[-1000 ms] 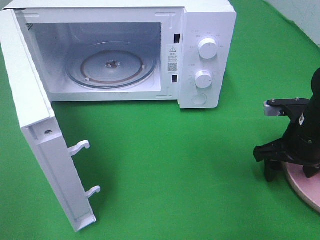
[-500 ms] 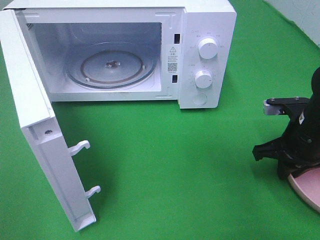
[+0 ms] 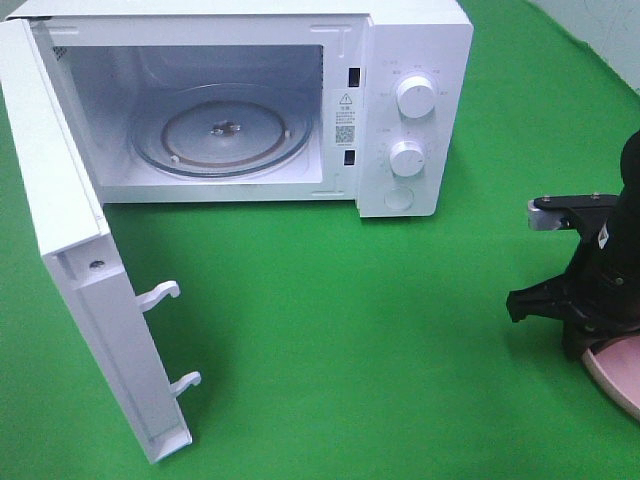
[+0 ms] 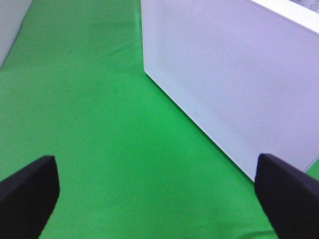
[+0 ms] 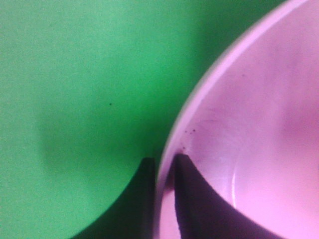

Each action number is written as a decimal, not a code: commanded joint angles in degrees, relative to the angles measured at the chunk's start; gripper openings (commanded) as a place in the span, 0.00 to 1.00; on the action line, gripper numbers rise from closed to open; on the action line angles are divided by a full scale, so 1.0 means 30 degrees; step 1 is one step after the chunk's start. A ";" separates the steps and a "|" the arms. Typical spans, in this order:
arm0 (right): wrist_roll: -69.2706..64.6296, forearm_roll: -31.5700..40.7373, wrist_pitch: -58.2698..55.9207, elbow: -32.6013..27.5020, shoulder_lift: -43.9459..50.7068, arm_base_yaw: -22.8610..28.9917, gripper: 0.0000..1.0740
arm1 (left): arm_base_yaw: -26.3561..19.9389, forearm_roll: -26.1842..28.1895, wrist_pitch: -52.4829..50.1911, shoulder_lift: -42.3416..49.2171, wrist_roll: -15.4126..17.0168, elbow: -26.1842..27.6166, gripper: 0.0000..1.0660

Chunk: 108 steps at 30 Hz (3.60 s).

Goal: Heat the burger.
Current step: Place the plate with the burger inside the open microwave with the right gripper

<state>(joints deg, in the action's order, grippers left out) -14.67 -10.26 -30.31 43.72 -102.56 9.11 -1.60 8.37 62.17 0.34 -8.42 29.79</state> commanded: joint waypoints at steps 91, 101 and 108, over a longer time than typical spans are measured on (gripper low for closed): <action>-0.6455 -0.8957 -0.7735 -0.2922 0.7735 0.8212 0.00 | 0.0000 0.0019 -0.0229 0.0306 0.0057 -0.0057 0.94; -0.7143 -0.9091 -0.8594 -0.3075 0.7735 1.1001 0.00 | 0.0000 0.0019 -0.0229 0.0306 0.0057 -0.0057 0.94; -0.7143 -0.9091 -0.8690 -0.3170 0.7735 1.2968 0.00 | 0.0000 0.0019 -0.0229 0.0306 0.0057 -0.0057 0.94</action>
<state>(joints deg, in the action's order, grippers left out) -35.87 -34.15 -54.09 34.55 -80.04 46.98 -1.60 8.37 62.17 0.34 -8.42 29.79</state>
